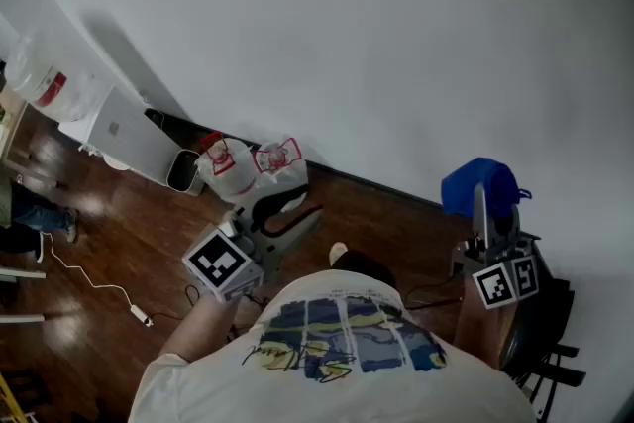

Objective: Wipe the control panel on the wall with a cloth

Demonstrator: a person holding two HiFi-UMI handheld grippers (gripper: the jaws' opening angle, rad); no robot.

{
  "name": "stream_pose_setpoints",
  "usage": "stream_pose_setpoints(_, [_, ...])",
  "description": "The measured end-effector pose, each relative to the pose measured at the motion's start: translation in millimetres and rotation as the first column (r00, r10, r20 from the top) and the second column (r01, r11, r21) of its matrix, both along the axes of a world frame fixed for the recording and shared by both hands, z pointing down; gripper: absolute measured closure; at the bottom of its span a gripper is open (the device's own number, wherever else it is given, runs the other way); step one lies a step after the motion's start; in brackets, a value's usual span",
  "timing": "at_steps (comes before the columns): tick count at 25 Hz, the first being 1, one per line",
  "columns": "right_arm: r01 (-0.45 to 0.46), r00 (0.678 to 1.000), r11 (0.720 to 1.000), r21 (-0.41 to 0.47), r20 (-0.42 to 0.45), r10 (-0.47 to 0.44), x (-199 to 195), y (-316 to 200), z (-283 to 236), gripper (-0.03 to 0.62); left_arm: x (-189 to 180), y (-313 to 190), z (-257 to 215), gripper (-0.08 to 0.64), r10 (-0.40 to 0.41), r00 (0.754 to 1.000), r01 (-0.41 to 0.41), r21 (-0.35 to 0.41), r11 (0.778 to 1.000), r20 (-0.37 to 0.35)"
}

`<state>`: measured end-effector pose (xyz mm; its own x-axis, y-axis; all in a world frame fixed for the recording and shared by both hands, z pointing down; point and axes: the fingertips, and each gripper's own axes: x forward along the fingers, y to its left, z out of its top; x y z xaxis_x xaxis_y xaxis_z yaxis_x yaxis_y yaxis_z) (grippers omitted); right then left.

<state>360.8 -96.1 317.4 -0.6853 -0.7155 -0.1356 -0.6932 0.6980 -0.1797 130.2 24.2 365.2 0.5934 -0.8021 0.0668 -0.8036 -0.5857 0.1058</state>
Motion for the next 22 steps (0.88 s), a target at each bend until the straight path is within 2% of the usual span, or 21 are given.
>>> stream_pose_setpoints(5, [0.05,0.999,0.999,0.003,0.021,-0.05,-42.8,-49.5,0.1,0.503,-41.4,-32.5,1.5,0.445,-0.056,0.998,0.057,-0.013,0.998,0.041])
stream_pose_setpoints(10, [0.076,0.996,0.997,0.003,0.051,-0.076,-84.5,-103.9,-9.0,0.503,-73.2,-61.1,-12.2,0.445,-0.114,0.993,0.114,-0.021,0.993,0.018])
stream_pose_setpoints(13, [0.096,0.994,0.994,0.044,0.05,-0.098,-110.3,-131.4,-25.9,0.503,-92.8,-82.8,-19.1,0.445,-0.121,0.992,0.121,-0.022,0.992,0.034])
stream_pose_setpoints(16, [0.098,0.995,0.988,0.123,-0.004,-0.098,-136.4,-161.5,-43.7,0.503,-111.2,-113.9,-12.3,0.445,-0.12,0.992,0.121,-0.023,0.992,0.037])
stream_pose_setpoints(19, [0.06,0.995,0.967,0.249,-0.094,-0.037,-162.2,-177.6,-70.8,0.503,-128.2,-137.7,-11.5,0.445,-0.083,0.996,0.084,-0.017,0.996,0.03])
stream_pose_setpoints(20, [0.036,0.99,0.95,0.31,-0.138,0.008,-168.8,-179.8,-83.1,0.503,-134.5,-144.7,-11.2,0.445,-0.058,0.998,0.059,-0.015,0.998,0.038])
stream_pose_setpoints(22, [-0.005,0.964,0.896,0.443,-0.236,0.122,-184.5,-182.7,-110.2,0.503,-145.5,-159.6,-10.6,0.445,-0.002,0.999,0.003,-0.011,1.0,0.036])
